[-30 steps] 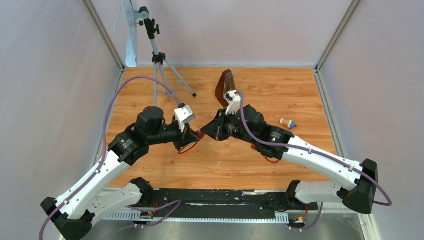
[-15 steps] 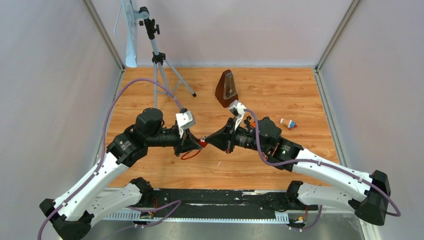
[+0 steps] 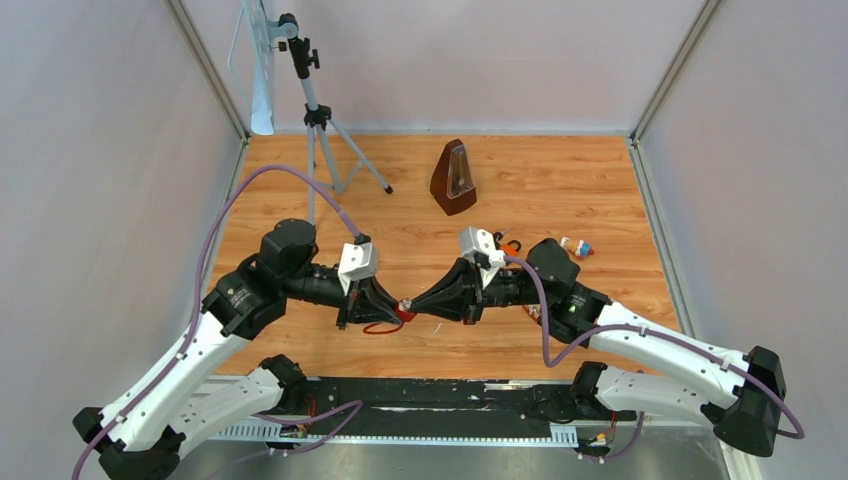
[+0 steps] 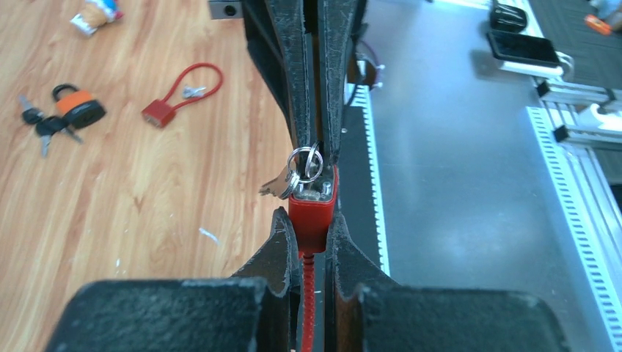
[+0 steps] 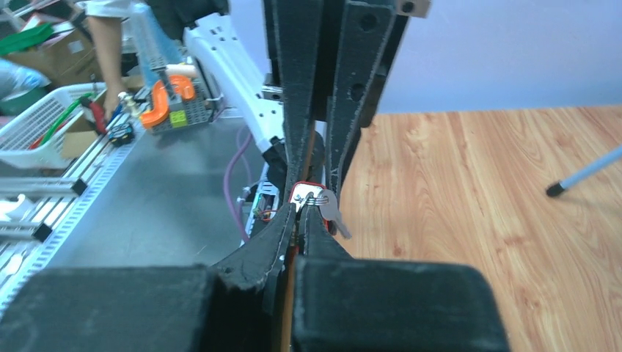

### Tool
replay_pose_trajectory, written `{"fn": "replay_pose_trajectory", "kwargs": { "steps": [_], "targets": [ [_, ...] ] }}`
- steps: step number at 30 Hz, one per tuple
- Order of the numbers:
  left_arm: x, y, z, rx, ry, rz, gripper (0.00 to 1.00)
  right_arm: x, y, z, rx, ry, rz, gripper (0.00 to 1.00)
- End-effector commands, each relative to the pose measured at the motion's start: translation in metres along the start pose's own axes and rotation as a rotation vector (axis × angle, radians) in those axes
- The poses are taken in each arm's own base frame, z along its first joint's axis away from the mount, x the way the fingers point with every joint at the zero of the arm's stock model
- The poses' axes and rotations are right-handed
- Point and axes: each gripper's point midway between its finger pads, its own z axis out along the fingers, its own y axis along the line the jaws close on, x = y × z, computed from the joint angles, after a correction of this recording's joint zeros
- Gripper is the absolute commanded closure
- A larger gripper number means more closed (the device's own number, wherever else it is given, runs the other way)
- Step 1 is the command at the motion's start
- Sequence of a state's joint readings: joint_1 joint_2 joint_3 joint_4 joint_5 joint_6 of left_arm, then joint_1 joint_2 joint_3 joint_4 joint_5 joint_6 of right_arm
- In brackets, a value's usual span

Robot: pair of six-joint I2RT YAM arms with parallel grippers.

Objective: Lock with the key
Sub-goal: Lock the lock.

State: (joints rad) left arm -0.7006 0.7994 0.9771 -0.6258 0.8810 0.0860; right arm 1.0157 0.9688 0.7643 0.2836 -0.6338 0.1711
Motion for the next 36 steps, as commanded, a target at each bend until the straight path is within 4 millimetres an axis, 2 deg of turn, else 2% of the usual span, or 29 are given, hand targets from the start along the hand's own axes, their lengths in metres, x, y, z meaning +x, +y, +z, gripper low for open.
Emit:
{"fn": "replay_pose_trajectory", "kwargs": {
  "steps": [1, 11, 15, 17, 19, 20, 22, 24, 26, 28, 32, 35, 36],
  "targets": [
    [-0.007, -0.020, -0.001, 0.128, -0.029, 0.067, 1.00, -0.032, 0.043, -0.003, -0.233, -0.108, -0.199, 1.00],
    [-0.013, -0.037, -0.003, 0.223, -0.071, 0.098, 1.00, -0.025, 0.057, -0.005, -0.341, -0.088, -0.237, 1.00],
    [-0.016, -0.043, -0.002, 0.274, -0.079, 0.058, 1.00, -0.025, 0.063, -0.006, -0.391, -0.085, -0.268, 1.00],
    [-0.017, -0.042, -0.001, 0.278, -0.072, 0.040, 1.00, -0.026, 0.061, -0.005, -0.374, -0.078, -0.256, 1.00],
    [-0.016, -0.036, 0.001, 0.247, -0.066, 0.028, 1.00, -0.029, 0.047, -0.001, -0.282, -0.083, -0.210, 0.99],
    [-0.016, -0.030, 0.002, 0.209, -0.063, 0.025, 1.00, -0.031, 0.040, 0.000, -0.228, -0.085, -0.177, 0.93],
    [-0.017, -0.019, 0.004, 0.143, -0.063, 0.012, 1.00, -0.030, 0.030, -0.001, -0.147, -0.076, -0.123, 0.73],
    [-0.017, -0.008, 0.005, 0.073, -0.066, 0.001, 1.00, -0.030, 0.015, -0.003, -0.032, -0.078, -0.045, 0.45],
    [-0.017, 0.000, 0.006, 0.023, -0.071, -0.037, 1.00, -0.033, 0.000, -0.009, 0.096, -0.096, 0.044, 0.34],
    [-0.015, 0.003, 0.007, 0.006, -0.076, -0.057, 1.00, -0.037, -0.014, -0.017, 0.213, -0.132, 0.133, 0.29],
    [-0.008, 0.004, 0.009, 0.006, -0.079, -0.087, 1.00, -0.046, -0.022, -0.035, 0.317, -0.240, 0.230, 0.26],
    [-0.005, 0.003, 0.010, 0.010, -0.083, -0.098, 1.00, -0.048, -0.024, -0.041, 0.352, -0.266, 0.272, 0.33],
    [-0.005, 0.003, 0.010, 0.011, -0.085, -0.102, 1.00, -0.046, -0.024, -0.041, 0.350, -0.258, 0.274, 0.42]
  ]
}}
